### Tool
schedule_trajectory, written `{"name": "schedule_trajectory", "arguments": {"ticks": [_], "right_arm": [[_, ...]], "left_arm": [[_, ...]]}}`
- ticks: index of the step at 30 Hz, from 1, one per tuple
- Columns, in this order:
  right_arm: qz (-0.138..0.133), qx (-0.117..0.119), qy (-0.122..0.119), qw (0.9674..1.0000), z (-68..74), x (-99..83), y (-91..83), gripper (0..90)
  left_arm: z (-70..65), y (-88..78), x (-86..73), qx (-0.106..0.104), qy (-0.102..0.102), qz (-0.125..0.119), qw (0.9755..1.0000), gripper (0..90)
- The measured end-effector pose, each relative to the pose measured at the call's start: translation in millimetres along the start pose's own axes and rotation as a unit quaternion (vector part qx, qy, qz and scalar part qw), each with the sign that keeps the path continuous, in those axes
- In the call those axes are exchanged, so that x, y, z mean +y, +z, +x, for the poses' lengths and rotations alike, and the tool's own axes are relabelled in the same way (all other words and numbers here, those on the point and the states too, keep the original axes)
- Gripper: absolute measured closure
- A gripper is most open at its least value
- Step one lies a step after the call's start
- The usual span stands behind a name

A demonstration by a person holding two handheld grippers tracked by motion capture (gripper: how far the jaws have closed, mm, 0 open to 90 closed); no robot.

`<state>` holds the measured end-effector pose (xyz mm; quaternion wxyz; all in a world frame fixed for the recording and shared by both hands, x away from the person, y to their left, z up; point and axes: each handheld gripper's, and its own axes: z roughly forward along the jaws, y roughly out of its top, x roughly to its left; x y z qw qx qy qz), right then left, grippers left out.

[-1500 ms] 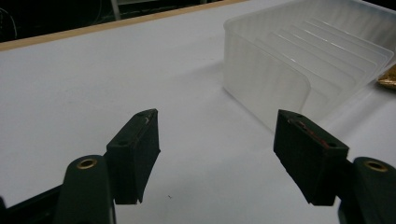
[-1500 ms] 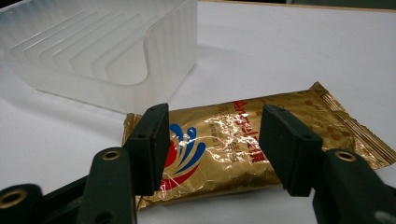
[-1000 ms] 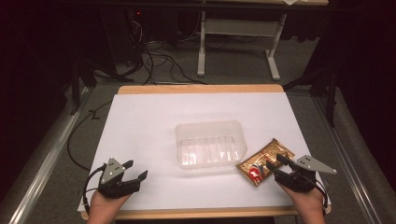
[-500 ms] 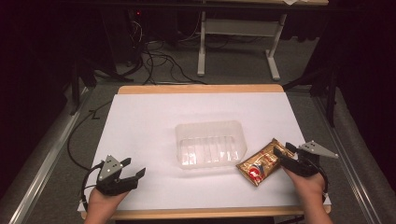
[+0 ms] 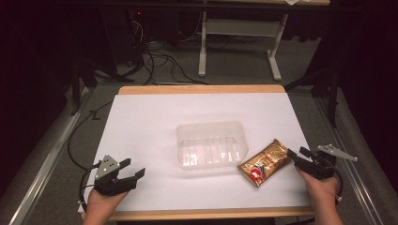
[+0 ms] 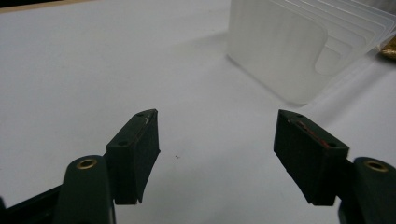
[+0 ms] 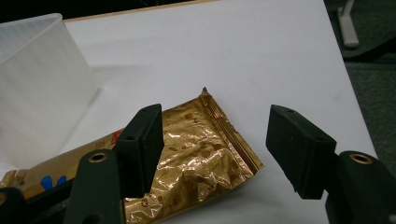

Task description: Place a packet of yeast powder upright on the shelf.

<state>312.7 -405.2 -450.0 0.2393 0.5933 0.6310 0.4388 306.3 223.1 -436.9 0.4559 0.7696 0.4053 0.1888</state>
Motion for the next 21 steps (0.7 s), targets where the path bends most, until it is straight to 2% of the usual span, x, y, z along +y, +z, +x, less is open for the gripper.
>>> {"name": "schedule_trajectory", "arguments": {"ticks": [2,5,9,12,17,21], "right_arm": [[0.002,0.008,0.010,0.9999,-3.7,0.3,2.3,37.0],[0.008,0.021,0.037,0.9991,-10.3,-0.9,6.5,35.8],[0.022,0.039,0.082,0.9956,-21.5,-4.5,13.5,36.2],[0.041,0.051,0.115,0.9913,-28.3,-7.8,19.2,37.8],[0.047,0.083,0.172,0.9805,-36.2,-11.4,23.7,40.8],[0.058,0.095,0.192,0.9752,-36.7,-14.7,25.7,41.9]], "left_arm": [[0.2,0.9,-0.6,0.004,-0.002,-0.001,1.0000,29.6],[1.4,3.2,-3.3,0.013,-0.006,0.002,0.9999,29.3],[0.7,4.4,-3.2,0.021,0.010,0.006,0.9997,30.1],[-1.8,4.4,-4.6,0.022,0.009,0.007,0.9997,30.1],[-8.6,5.5,-3.8,0.013,0.035,0.011,0.9992,30.1],[-13.1,6.4,-5.2,0.014,0.036,0.015,0.9992,30.0]]}}
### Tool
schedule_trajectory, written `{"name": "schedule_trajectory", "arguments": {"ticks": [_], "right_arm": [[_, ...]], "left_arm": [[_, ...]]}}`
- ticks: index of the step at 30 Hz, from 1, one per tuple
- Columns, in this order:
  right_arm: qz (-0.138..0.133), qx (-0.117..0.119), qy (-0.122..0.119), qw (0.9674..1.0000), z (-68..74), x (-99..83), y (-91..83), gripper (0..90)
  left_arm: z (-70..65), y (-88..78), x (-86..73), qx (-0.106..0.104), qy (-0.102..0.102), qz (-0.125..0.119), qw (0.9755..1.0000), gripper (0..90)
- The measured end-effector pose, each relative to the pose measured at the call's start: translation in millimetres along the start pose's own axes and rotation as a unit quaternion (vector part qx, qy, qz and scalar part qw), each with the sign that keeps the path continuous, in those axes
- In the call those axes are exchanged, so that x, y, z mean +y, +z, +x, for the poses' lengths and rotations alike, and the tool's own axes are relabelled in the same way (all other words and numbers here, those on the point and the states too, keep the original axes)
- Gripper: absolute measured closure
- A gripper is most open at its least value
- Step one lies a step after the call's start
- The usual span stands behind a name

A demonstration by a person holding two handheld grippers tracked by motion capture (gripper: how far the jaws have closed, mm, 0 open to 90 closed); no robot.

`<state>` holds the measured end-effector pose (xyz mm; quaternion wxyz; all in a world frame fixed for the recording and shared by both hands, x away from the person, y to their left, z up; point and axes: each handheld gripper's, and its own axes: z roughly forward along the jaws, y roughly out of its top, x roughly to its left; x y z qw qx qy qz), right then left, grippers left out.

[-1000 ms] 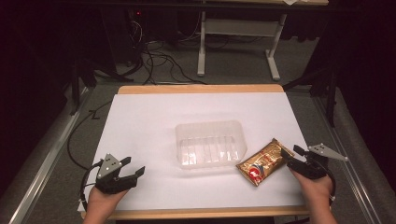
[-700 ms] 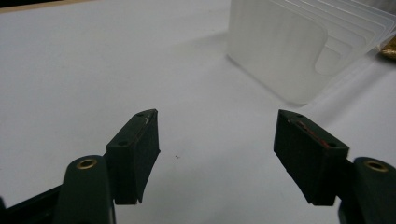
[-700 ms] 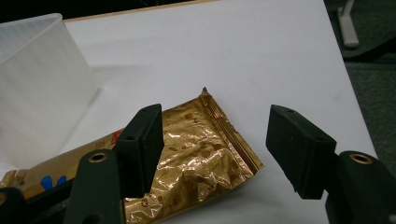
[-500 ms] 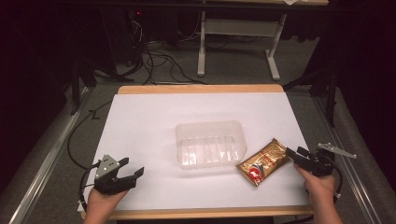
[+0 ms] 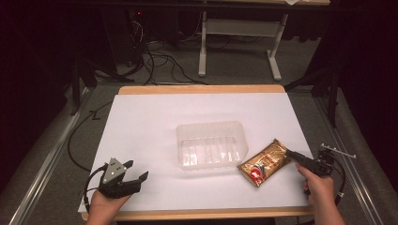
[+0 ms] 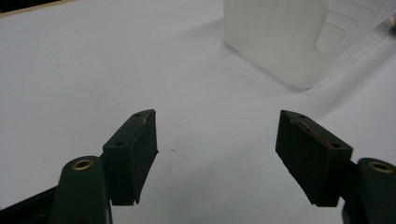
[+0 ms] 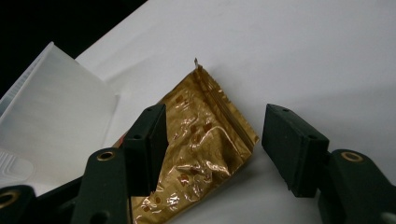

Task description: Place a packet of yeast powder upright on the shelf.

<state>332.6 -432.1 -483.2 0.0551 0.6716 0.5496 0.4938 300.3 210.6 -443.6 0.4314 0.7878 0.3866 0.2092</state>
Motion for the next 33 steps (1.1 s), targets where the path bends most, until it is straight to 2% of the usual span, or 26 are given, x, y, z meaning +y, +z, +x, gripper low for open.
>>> {"name": "schedule_trajectory", "arguments": {"ticks": [2,6,11,15,19,23,27,32,33], "right_arm": [[0.004,0.009,0.021,0.9997,-2.7,-1.5,2.2,43.3],[0.008,0.013,0.030,0.9994,-0.7,-1.6,5.1,46.2],[0.015,0.032,0.049,0.9982,2.9,-2.7,12.2,46.0],[0.018,0.039,0.066,0.9969,4.4,-5.4,13.9,51.8],[0.027,0.043,0.054,0.9973,5.4,-6.0,14.9,57.5],[0.024,0.045,0.041,0.9978,7.4,-5.9,14.4,72.4],[0.015,0.042,0.014,0.9989,13.6,-4.7,11.4,87.6],[-0.019,0.051,-0.032,0.9980,31.7,-3.5,-0.1,90.0],[-0.023,0.055,-0.035,0.9976,34.7,-3.3,-1.7,90.0]], "left_arm": [[-2.6,-1.5,0.6,0.001,0.008,-0.001,1.0000,30.0],[-6.0,-2.2,1.1,-0.001,0.024,-0.001,0.9997,30.3],[-4.3,0.7,0.9,0.000,0.029,0.007,0.9996,30.3],[-5.7,-0.6,1.4,0.000,0.034,0.005,0.9994,30.5],[-7.2,0.9,0.5,-0.001,0.043,0.013,0.9990,30.9],[-7.8,2.0,1.2,-0.002,0.048,0.013,0.9988,31.0],[-7.7,0.9,1.0,-0.002,0.051,0.011,0.9986,31.1],[-5.6,-1.0,1.9,-0.002,0.043,-0.003,0.9991,31.0],[-4.1,-0.4,2.1,-0.002,0.038,-0.005,0.9993,31.0]]}}
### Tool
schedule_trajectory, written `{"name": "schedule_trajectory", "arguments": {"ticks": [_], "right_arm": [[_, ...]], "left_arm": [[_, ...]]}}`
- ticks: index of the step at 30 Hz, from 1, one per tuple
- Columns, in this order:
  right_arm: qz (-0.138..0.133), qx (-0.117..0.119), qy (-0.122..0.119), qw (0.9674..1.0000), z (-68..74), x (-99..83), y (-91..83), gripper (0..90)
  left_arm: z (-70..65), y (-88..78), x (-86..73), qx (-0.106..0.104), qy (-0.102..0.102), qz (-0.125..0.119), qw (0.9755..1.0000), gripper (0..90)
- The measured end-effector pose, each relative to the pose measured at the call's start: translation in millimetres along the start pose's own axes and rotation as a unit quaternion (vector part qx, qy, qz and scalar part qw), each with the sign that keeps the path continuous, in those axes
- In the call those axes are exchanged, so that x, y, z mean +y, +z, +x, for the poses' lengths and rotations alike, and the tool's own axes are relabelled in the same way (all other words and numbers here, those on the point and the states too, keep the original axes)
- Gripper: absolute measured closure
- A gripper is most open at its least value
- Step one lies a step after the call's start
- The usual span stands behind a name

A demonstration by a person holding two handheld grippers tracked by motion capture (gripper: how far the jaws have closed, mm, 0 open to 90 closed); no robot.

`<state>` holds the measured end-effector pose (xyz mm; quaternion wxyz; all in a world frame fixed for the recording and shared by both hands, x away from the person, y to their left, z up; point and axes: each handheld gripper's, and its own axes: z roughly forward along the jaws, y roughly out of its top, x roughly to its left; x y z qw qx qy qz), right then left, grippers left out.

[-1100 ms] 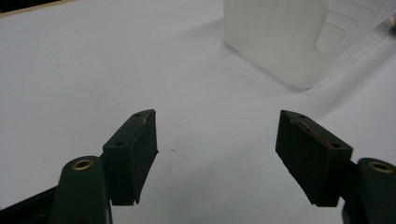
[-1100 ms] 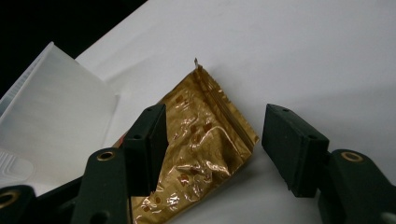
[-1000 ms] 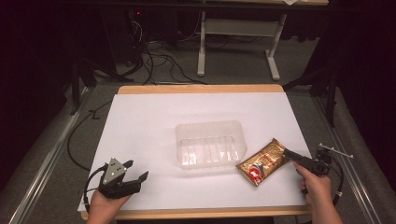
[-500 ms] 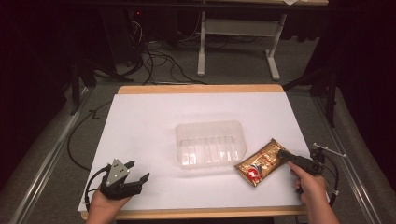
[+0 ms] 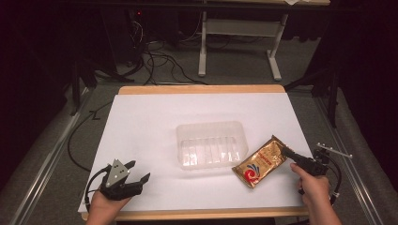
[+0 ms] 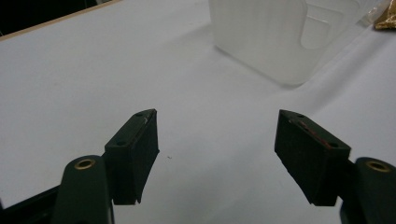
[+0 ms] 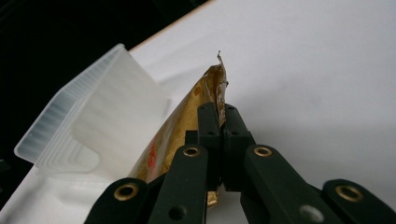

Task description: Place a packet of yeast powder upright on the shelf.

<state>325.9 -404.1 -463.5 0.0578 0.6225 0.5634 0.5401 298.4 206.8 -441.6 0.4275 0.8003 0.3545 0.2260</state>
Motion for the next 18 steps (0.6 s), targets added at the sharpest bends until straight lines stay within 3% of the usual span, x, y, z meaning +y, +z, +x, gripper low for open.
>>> {"name": "schedule_trajectory", "arguments": {"ticks": [1,6,11,12,13,18], "right_arm": [[-0.008,0.001,-0.020,0.9998,5.6,1.2,-1.8,90.0],[-0.029,-0.005,-0.075,0.9967,27.3,3.3,-7.3,90.0],[-0.062,-0.004,-0.140,0.9883,54.0,3.9,-15.5,90.0],[-0.062,-0.004,-0.140,0.9883,54.0,3.9,-15.5,90.0],[-0.071,0.003,-0.159,0.9847,63.9,3.3,-18.1,90.0],[-0.089,0.005,-0.192,0.9773,80.5,2.0,-22.4,90.0]], "left_arm": [[1.0,0.4,-0.1,0.002,-0.002,-0.001,1.0000,30.8],[5.5,-3.1,-0.6,0.005,-0.023,-0.012,0.9997,30.4],[7.1,-8.4,-1.2,0.009,-0.034,-0.025,0.9991,30.4],[7.1,-8.4,-1.2,0.009,-0.034,-0.025,0.9991,30.4],[7.5,-8.5,-1.1,0.008,-0.034,-0.025,0.9991,30.4],[8.4,-7.1,-0.6,0.009,-0.032,-0.024,0.9992,30.4]]}}
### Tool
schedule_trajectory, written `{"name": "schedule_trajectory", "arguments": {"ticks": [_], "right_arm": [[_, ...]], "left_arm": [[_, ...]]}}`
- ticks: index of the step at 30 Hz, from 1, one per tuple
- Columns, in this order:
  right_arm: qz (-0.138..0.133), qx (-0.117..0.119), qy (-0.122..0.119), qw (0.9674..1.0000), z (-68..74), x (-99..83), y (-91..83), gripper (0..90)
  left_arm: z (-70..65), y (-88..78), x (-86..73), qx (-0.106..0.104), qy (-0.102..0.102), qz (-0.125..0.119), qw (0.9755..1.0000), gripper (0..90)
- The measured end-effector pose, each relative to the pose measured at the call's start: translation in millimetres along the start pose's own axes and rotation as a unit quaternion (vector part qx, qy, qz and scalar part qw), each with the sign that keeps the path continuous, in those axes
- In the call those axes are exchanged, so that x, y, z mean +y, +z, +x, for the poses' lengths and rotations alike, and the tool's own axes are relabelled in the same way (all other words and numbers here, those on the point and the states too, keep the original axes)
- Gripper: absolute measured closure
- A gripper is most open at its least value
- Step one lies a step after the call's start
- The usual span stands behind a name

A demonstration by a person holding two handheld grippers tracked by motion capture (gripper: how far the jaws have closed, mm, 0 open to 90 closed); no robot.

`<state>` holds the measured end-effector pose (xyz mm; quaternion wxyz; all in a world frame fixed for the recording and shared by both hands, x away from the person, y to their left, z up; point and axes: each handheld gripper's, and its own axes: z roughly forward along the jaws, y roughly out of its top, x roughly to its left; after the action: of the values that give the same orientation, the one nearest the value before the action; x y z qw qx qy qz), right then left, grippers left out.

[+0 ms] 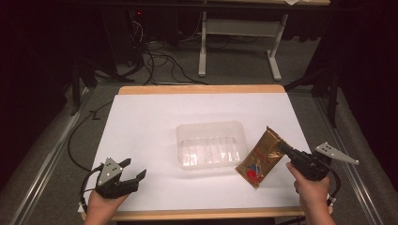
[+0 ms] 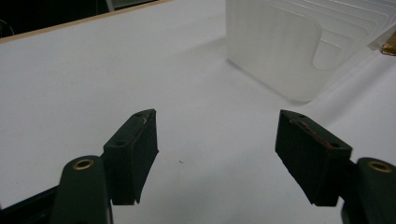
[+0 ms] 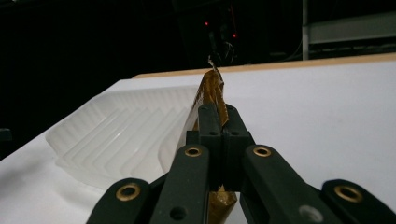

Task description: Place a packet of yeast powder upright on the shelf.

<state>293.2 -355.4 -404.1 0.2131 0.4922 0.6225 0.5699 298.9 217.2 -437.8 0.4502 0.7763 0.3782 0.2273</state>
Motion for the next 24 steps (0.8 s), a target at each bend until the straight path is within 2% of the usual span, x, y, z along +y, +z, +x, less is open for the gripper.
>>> {"name": "schedule_trajectory", "arguments": {"ticks": [5,10,18,24], "right_arm": [[-0.024,0.003,-0.021,0.9995,11.4,6.1,-5.1,90.0],[-0.037,0.003,-0.042,0.9984,20.5,9.9,-8.1,90.0],[-0.056,0.007,-0.055,0.9969,28.2,14.3,-10.5,90.0],[-0.075,-0.004,-0.076,0.9942,36.6,18.0,-13.1,90.0]], "left_arm": [[0.8,-1.0,0.1,0.002,-0.001,-0.003,1.0000,30.4],[0.7,-2.1,0.2,0.004,-0.001,-0.005,1.0000,30.4],[0.6,-2.1,0.3,0.007,0.000,-0.007,0.9999,30.4],[0.3,-1.6,0.2,0.007,0.001,-0.008,0.9999,30.4]]}}
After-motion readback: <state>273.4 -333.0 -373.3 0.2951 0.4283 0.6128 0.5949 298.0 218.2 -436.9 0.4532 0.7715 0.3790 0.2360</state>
